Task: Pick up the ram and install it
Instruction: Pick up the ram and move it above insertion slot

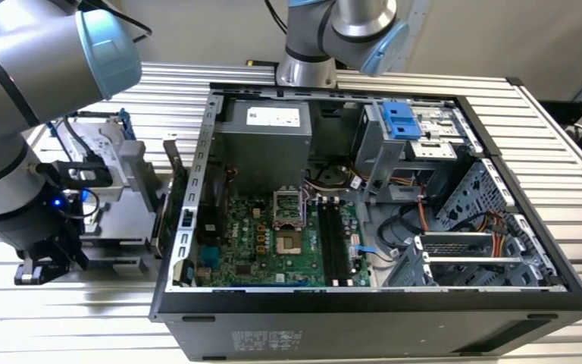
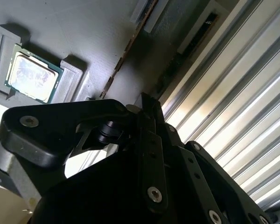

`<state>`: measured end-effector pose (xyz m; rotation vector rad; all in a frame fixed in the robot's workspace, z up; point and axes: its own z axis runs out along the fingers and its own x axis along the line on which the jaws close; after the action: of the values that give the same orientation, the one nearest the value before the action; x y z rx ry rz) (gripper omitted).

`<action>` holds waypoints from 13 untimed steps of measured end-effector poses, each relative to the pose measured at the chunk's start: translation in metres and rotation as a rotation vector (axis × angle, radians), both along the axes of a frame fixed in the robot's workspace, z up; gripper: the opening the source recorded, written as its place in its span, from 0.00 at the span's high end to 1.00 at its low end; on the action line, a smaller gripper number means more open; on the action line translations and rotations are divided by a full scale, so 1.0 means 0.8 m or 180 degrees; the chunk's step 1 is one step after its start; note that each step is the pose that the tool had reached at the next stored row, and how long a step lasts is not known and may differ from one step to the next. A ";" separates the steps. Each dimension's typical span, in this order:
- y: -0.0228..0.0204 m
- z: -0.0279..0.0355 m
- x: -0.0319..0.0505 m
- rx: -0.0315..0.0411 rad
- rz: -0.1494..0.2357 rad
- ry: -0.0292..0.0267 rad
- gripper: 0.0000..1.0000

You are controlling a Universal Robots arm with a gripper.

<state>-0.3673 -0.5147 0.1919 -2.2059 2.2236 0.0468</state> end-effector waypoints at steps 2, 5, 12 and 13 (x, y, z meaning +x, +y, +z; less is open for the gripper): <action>0.0000 0.0000 0.000 0.0000 0.0001 0.0000 1.00; 0.0000 0.0000 0.000 0.0000 0.0002 0.0000 1.00; 0.0000 0.0019 0.000 0.0000 0.0003 0.0000 1.00; 0.0000 0.0031 0.000 0.0000 0.0003 0.0000 1.00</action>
<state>-0.3673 -0.5147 0.1944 -2.2071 2.2226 0.0468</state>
